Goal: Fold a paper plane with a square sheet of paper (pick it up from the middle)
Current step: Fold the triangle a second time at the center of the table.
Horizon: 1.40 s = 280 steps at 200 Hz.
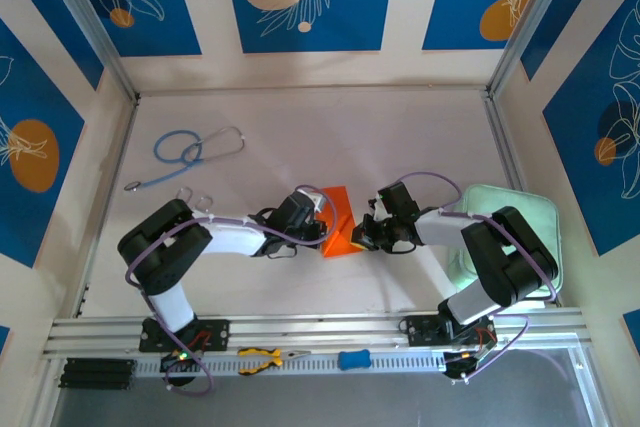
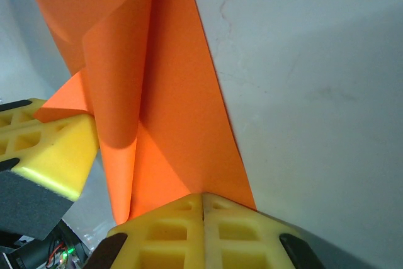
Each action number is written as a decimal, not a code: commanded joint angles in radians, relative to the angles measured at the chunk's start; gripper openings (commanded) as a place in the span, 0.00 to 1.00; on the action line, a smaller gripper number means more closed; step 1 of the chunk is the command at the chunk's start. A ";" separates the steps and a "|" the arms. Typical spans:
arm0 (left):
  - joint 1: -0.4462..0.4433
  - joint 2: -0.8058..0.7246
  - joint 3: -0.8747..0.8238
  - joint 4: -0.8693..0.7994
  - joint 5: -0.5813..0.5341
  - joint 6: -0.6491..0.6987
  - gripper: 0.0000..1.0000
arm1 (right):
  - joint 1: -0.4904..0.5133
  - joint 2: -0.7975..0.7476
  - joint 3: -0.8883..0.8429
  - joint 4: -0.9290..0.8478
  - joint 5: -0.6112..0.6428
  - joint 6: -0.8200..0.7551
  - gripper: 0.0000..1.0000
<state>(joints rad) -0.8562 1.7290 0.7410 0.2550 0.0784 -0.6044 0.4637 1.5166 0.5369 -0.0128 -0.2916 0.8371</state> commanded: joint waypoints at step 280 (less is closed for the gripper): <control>0.009 0.016 -0.022 0.004 0.018 -0.001 0.00 | 0.076 0.140 0.102 0.233 -0.069 0.151 0.00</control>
<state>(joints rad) -0.8555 1.7294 0.7315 0.2703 0.0788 -0.6044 0.5308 1.6356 0.6250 0.2131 -0.3477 0.9787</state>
